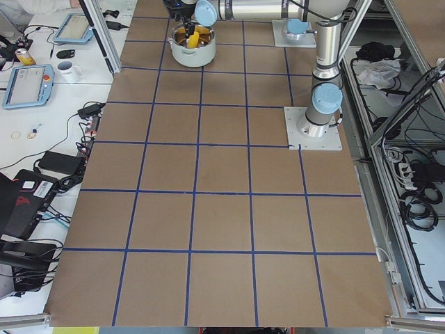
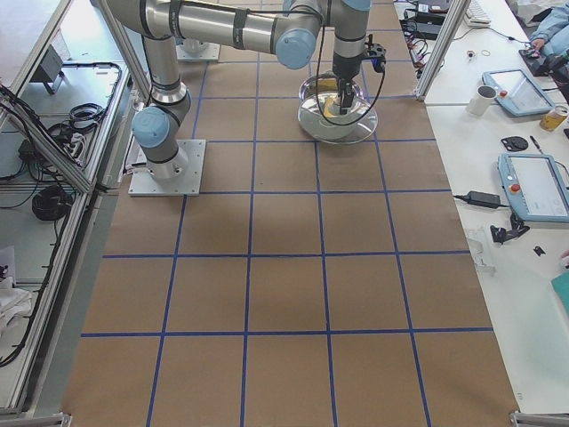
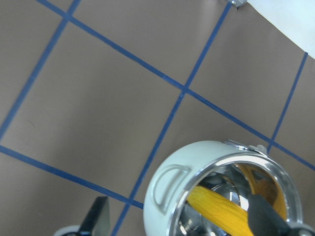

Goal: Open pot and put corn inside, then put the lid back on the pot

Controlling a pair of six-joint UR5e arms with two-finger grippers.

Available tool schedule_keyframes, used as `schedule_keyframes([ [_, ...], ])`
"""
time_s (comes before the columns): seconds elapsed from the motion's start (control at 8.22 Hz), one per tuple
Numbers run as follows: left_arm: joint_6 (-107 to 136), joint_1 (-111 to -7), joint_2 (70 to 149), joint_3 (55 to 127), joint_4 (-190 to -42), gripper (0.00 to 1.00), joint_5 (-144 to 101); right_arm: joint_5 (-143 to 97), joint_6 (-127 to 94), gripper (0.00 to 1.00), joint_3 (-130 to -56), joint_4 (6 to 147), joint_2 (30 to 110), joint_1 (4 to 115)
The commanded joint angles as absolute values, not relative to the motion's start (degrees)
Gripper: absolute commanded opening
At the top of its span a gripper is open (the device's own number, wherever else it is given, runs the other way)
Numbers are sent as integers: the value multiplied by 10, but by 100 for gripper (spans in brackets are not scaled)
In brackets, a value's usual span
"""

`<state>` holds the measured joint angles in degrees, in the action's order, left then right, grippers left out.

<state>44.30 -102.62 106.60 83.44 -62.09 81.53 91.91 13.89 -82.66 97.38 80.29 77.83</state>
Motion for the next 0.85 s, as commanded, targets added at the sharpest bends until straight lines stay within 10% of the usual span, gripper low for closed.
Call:
schedule_keyframes([
  [0.0, 270, -978, 1033, 832, -697, 100, 898, 917, 8, 28, -827, 1005, 777, 864],
  [0.73, 108, -953, 931, 835, -813, 100, 962, 911, -141, 28, -833, 1077, 708, 978],
])
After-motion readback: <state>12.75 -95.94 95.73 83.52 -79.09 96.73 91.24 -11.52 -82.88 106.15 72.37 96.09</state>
